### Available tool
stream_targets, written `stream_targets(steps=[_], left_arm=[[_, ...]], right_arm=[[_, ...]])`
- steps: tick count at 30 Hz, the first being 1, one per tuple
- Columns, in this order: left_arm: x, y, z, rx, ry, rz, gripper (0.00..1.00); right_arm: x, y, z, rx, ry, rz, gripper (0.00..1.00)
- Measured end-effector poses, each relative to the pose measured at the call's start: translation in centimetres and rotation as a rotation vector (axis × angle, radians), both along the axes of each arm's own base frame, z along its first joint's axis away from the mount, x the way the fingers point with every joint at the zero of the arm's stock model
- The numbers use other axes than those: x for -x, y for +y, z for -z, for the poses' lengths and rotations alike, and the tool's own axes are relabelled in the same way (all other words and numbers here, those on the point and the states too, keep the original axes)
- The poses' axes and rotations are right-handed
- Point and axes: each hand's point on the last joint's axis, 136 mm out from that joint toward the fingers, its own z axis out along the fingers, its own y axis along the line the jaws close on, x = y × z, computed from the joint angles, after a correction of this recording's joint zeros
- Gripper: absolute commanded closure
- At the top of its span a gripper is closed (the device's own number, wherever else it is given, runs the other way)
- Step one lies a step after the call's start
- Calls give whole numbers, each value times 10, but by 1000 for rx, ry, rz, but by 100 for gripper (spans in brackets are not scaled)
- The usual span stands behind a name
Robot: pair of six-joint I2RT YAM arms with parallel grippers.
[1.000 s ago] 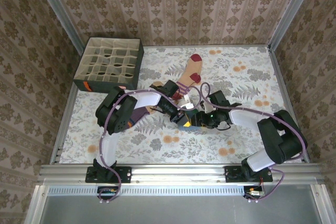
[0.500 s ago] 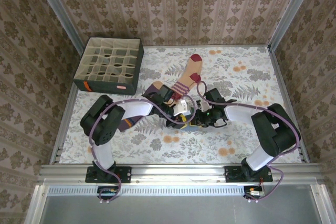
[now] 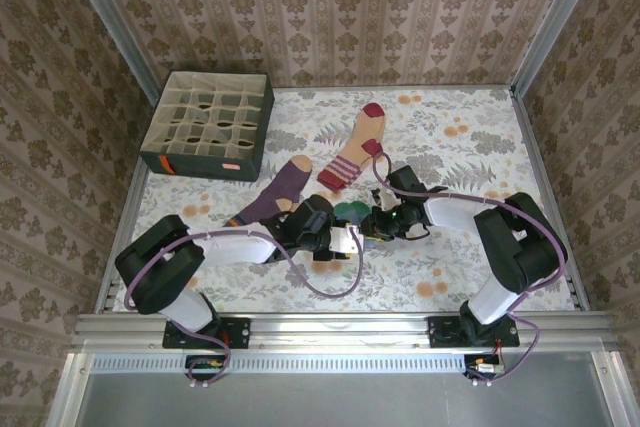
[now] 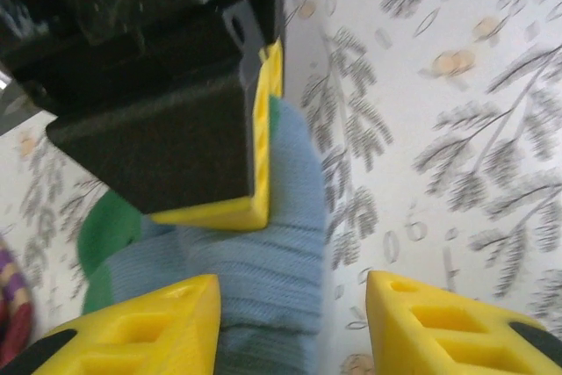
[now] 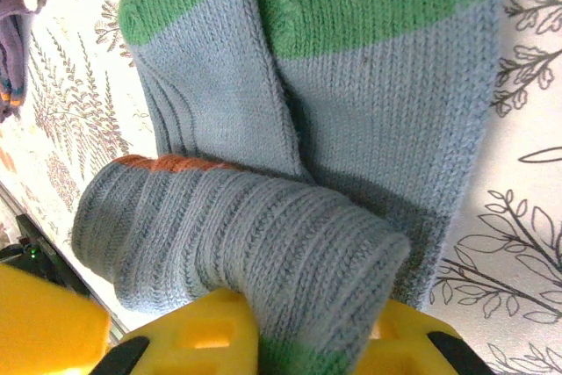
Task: Roll the socks
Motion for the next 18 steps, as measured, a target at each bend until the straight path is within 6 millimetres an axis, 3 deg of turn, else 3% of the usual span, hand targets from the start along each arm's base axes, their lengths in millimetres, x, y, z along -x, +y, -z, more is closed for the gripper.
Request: stream_targets(steps=[5,8,13,18], left_arm=[[-16,1,17,-59,-58,-37,53],[-19,-6,32,-109,-46,-33,67],[-21,-12,29,-130,-18,-32,96],[-20,-15,26,-106,112,-16,100]], right_arm=[[0,0,0,2,4,0,91],[1,0,0,3,6,0,90],[-1,-4,-1,11,5,11,82],[1,-11,-5,30,-19,23,66]])
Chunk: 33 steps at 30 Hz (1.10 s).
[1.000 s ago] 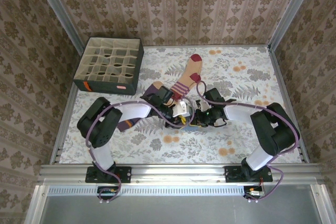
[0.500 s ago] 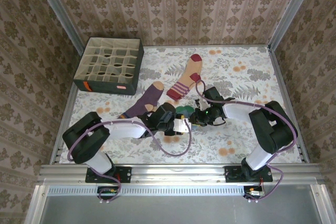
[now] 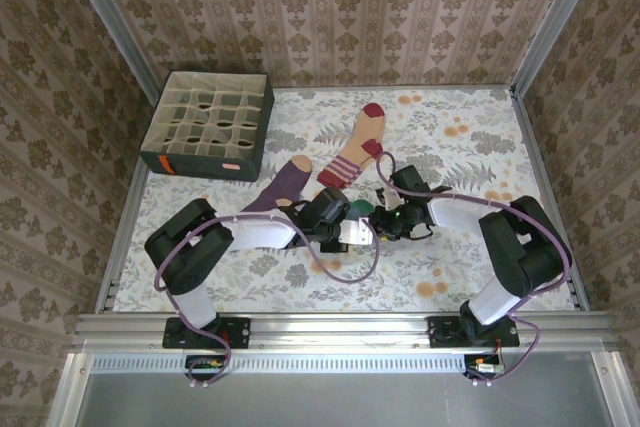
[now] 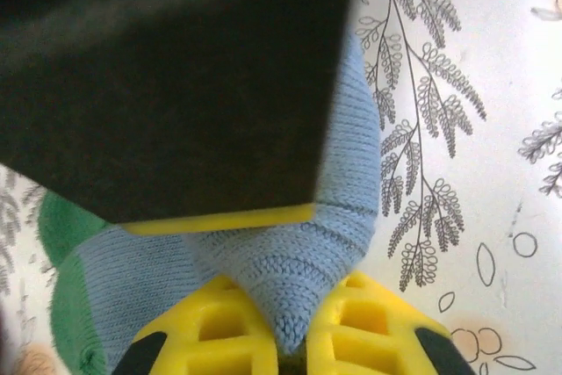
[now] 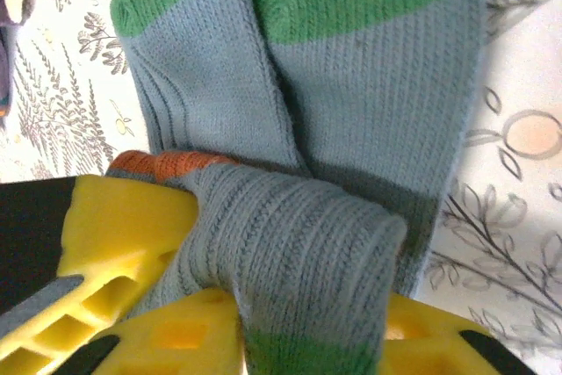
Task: Roll the socks
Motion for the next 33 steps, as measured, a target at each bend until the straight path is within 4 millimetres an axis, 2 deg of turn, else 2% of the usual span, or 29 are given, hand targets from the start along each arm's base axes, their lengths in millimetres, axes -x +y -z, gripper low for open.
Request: stream_targets(steps=[5,9,13,17,18,20,22,26,33], left_arm=[[1,-4,-2,73,223,2,100],[5,-6,-3,125,405,9,100],[7,-9,-4,152,558,16,100],[9,-13,-4,143,647,15,100],[9,-13,-3,137,658,12,100],[9,-12,-2,129,669,0,99],[8,-11,-2,125,672,-11,93],[7,-9,-2,114,651,-28,80],[7,4,-3,88,508,-41,68]], right_arm=[[4,-16,-16,13,-43,40,56],[1,-23,-28,18,-86,58,54],[0,-25,-24,36,-84,62,54],[3,-25,-6,58,-29,57,55],[2,-23,-2,63,-14,53,57],[-2,-18,0,63,-3,42,68],[-7,-12,1,64,2,31,79],[-13,-8,3,68,18,30,93],[-10,2,6,38,41,1,98]])
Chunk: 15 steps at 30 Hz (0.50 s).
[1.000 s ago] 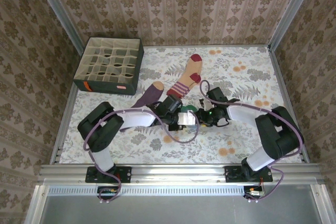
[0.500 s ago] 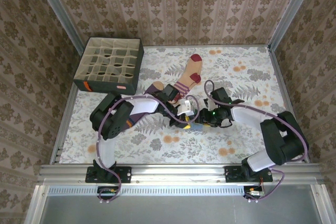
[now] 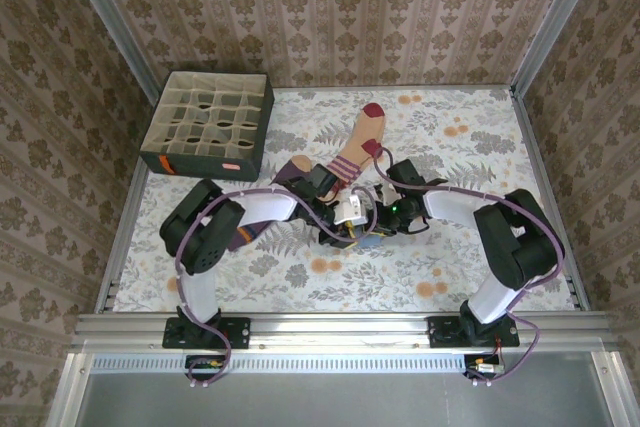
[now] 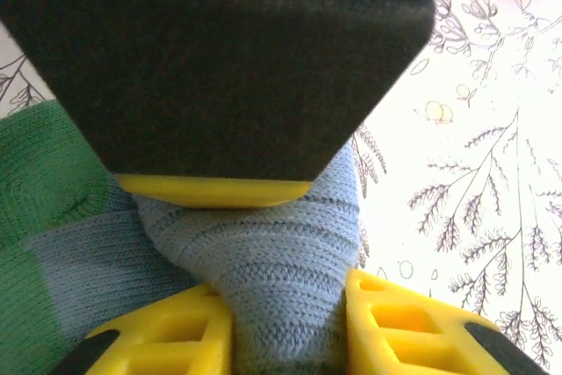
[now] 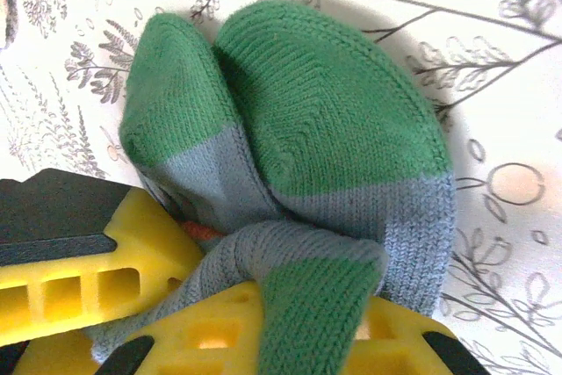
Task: Roll the socks
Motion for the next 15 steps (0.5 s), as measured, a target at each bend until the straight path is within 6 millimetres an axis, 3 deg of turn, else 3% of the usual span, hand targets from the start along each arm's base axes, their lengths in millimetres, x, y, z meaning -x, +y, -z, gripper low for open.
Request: stream_targets(steps=[10,15], left_arm=[[6,13,-23,19,-286,22,57],[22,3,-36,22,-496,72,52]], right_arm=[[0,3,1,-12,16,-9,99],[0,3,1,-8,23,-11,99]])
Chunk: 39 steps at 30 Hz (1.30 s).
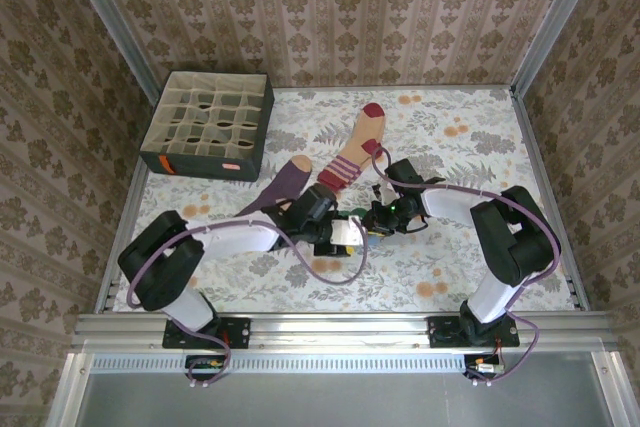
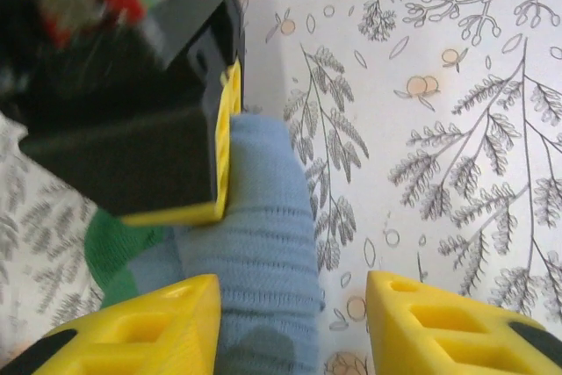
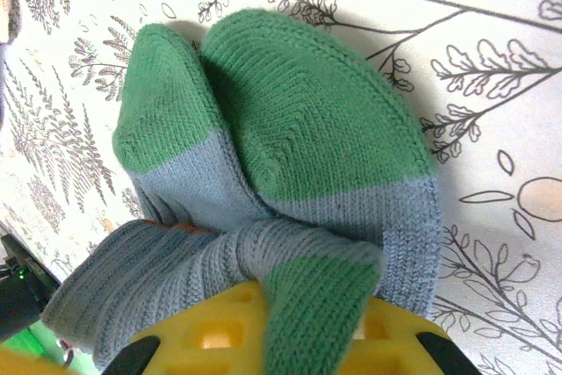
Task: Roll the socks
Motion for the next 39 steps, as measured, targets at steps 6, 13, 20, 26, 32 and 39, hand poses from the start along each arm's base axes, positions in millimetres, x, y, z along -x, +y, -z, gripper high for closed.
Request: stream_targets(steps=[6,13,20,26,32,39], left_arm=[[-8,-13,5,-35,-142,-28,54],[-18,-16,29,-101,-134,-79,74],[-19,-18,27,-71,-47,-121,100],[-28,-16,24,36,212,-143,100],[-48,-13,23,112,502,-157,100],[-55,-12,24,146,697,-159,100]], right_arm=[[0,0,0,0,0,0,99],[0,-1,0,5,2,1,98],[-1,-5,0,30,-15,9,68],[3,-26,-18,80,-86,60,48],[2,-45,-67,59,-223,117,45],[-4,-41,-53,65,-204,114,45]])
